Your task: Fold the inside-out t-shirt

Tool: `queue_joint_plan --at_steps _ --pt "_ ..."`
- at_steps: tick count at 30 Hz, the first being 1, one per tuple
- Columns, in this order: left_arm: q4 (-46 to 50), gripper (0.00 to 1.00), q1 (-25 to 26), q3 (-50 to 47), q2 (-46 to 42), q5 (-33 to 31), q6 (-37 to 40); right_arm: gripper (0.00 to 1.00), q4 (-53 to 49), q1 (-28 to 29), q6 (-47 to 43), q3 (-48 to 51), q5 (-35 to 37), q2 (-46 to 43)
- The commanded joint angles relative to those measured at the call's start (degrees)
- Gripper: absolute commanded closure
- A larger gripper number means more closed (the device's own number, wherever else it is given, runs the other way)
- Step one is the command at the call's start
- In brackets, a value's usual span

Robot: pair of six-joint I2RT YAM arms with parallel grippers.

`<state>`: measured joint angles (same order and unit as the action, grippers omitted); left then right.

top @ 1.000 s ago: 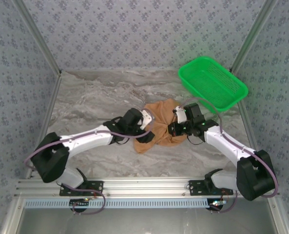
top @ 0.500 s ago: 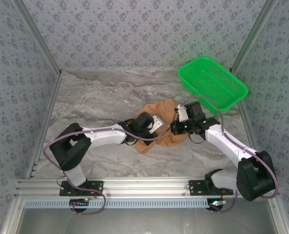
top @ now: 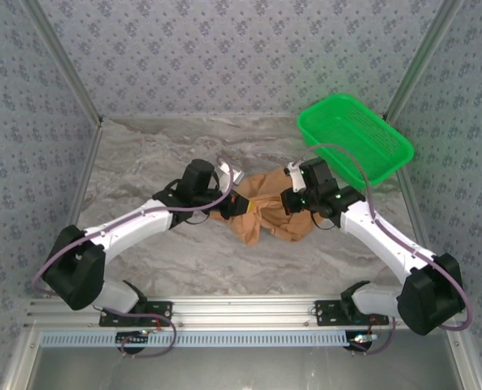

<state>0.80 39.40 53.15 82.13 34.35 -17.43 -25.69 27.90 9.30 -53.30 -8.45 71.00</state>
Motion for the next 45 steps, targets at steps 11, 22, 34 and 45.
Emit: queue_joint_plan --at_steps 11,22,34,45 --pt "8.42 0.77 1.38 3.32 10.56 -10.22 6.41 1.0 -3.27 -1.27 -2.79 -0.42 -18.06 -4.21" --pt "2.74 0.49 11.82 -3.73 2.02 -26.01 5.3 1.0 -1.2 -3.98 4.84 0.23 -18.26 -2.27" --pt "1.79 0.52 17.88 -2.51 6.79 -30.16 3.98 1.0 -2.08 -4.97 4.98 0.01 -17.61 -2.45" --pt "-2.25 0.9 16.73 -0.23 10.0 -28.84 3.61 1.0 -4.55 -5.57 3.26 -0.21 -14.8 -2.87"
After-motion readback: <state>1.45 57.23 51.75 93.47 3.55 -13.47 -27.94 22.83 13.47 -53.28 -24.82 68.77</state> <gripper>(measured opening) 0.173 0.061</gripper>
